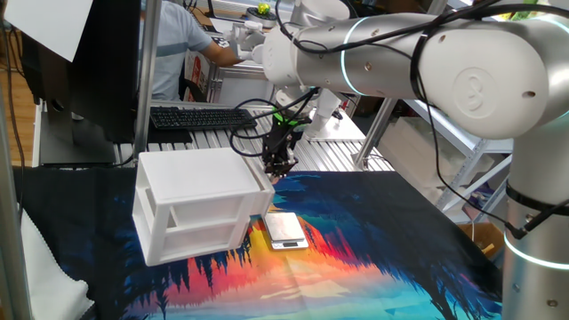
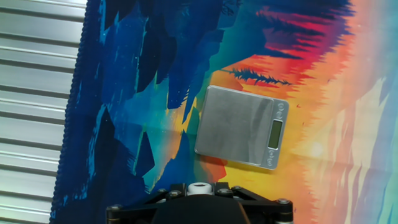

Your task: Grasp the handle and open the drawer

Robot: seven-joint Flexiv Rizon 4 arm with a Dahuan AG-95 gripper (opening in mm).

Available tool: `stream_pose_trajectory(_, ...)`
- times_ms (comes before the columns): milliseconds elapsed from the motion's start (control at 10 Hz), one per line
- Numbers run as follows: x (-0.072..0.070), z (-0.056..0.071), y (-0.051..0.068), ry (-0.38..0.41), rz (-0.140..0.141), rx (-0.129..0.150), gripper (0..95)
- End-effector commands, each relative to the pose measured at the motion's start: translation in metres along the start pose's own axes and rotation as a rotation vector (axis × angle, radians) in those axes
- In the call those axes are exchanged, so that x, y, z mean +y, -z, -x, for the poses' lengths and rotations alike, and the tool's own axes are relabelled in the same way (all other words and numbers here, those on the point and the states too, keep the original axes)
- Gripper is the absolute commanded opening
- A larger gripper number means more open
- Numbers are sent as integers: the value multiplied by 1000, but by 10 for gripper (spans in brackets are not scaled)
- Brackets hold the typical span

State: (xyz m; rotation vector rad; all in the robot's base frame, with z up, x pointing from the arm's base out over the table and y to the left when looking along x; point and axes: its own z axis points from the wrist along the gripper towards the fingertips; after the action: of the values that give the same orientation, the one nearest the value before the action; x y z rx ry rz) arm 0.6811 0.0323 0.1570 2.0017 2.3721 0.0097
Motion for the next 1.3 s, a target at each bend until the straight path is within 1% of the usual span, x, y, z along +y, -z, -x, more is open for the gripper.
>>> stream_pose_trajectory(100, 2, 2, 1, 1, -4, 1, 0)
stream_pose_trajectory(300, 2, 5, 1, 9, -4, 0, 0)
stream_pose_trajectory(600, 0, 10, -3, 17, 2, 1, 0)
stream_pose_trajectory(800, 0, 12, -2, 7, 0, 0, 0)
stream_pose_trajectory(1100, 4, 17, 1, 17, -3, 0, 0)
stream_pose_trajectory(1300, 3, 19, -2, 19, -5, -5, 0)
